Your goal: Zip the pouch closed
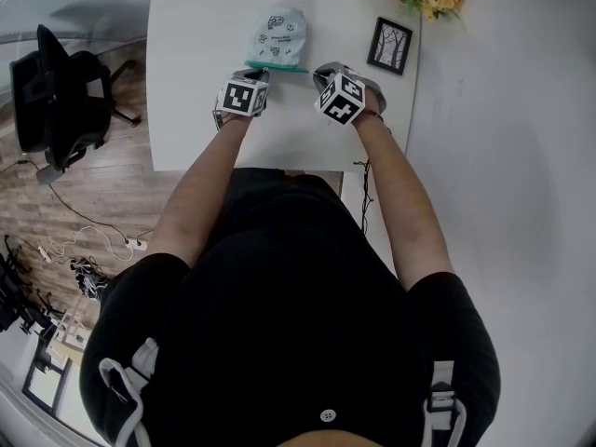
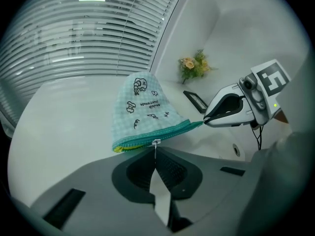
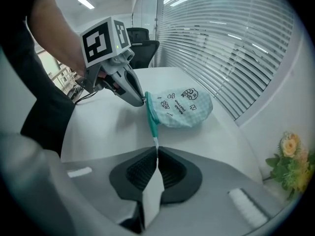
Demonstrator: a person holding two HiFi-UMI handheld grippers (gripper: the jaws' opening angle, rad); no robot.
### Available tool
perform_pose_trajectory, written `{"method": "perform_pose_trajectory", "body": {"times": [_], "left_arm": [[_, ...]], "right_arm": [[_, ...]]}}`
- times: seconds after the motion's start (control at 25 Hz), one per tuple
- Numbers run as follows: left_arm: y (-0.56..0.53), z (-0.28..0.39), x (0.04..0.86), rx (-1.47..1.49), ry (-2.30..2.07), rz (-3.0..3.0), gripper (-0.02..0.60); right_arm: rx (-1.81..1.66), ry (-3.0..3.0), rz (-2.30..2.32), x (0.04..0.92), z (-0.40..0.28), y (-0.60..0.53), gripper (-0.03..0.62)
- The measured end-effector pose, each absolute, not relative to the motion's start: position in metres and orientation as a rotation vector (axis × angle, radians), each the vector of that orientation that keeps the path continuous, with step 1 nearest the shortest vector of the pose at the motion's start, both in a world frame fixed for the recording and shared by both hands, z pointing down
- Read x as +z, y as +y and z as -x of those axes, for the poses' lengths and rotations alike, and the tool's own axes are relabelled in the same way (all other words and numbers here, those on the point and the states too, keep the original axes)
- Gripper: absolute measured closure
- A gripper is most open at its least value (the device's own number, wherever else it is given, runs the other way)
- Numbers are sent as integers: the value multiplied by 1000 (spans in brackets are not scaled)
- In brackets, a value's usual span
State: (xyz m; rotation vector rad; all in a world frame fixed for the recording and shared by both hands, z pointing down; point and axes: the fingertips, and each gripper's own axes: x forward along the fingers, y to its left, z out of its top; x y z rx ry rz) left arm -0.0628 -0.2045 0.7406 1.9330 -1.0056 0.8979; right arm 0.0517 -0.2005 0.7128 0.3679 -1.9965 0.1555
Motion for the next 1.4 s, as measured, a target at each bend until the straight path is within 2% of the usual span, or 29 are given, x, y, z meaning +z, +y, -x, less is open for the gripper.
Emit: {"method": "perform_pose_trajectory", "body": {"times": [0.48,0.88,1.16,1.4], "left_arm": [[-208,90,746,929,-1062,-1887,572],[-198,87,756,1025,-1065,-1888,569],[-182,91,763,1064,-1050,-1895,526],[-170,104,753,1045,-1068,-1890,491]], "right_arm": [[181,-1984,-406,717,-72,-211,577],[194,-1966,-415,730,-78,-200,582],[188,-1942,-405,741,-87,-192,579],[217,-1925,-385,744,-91,-183,503]]}}
